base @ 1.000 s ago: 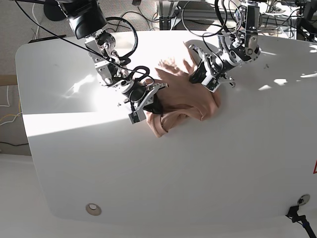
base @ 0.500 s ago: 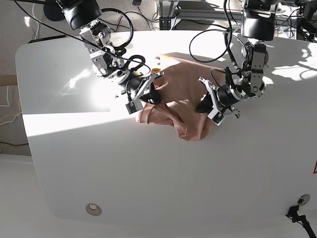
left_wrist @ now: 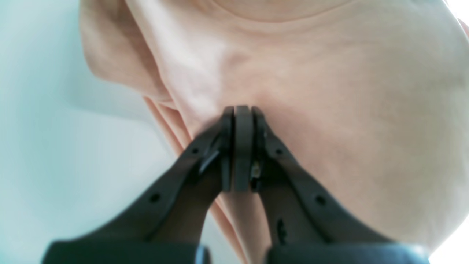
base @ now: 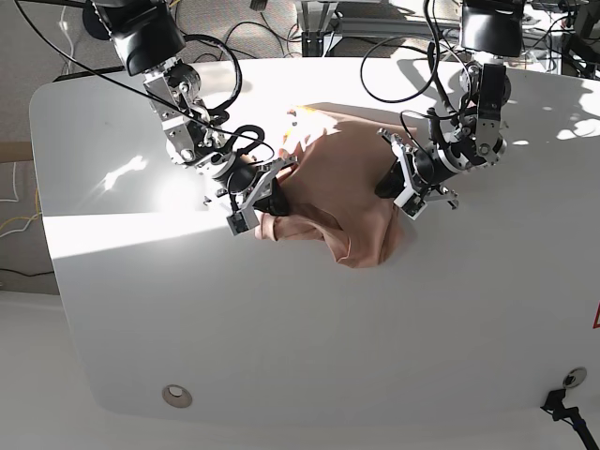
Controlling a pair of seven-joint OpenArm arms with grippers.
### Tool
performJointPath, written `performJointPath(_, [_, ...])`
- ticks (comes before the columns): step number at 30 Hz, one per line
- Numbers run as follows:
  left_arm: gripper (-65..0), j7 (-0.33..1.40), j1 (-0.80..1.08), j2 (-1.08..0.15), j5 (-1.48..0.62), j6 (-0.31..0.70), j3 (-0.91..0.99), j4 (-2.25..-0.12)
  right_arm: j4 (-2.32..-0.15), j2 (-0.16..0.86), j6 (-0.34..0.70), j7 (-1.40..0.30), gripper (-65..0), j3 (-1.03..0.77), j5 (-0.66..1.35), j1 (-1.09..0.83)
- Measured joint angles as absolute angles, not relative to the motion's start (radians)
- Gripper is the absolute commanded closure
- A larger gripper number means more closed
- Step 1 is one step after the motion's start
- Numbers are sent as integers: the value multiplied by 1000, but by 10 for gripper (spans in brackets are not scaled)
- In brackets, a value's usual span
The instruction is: Fold the T-shirt properly
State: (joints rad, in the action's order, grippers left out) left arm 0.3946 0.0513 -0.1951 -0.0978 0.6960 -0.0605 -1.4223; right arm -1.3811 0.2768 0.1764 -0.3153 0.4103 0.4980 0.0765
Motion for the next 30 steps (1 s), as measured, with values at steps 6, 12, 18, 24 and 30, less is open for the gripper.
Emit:
performJointPath(6, [0, 373, 89, -193, -109, 693, -59, -1430, -1340, 274, 185, -306, 0, 413, 502, 109])
performJointPath(12, [0, 376, 139, -172, -109, 696, -61, -1478, -1294, 274, 187, -269, 0, 413, 501, 130])
performJointPath(18, [0, 403, 134, -175, -95, 699, 32, -1535, -1366, 287, 168, -294, 0, 414, 493, 135])
performJointPath(24, [0, 373, 51, -171, -94, 697, 172, -1608, -1504, 381, 71, -243, 0, 413, 439, 131])
performJointPath(30, [0, 25, 107, -168, -66, 528, 199, -1572, -1514, 369, -2, 3, 0, 321, 217, -1])
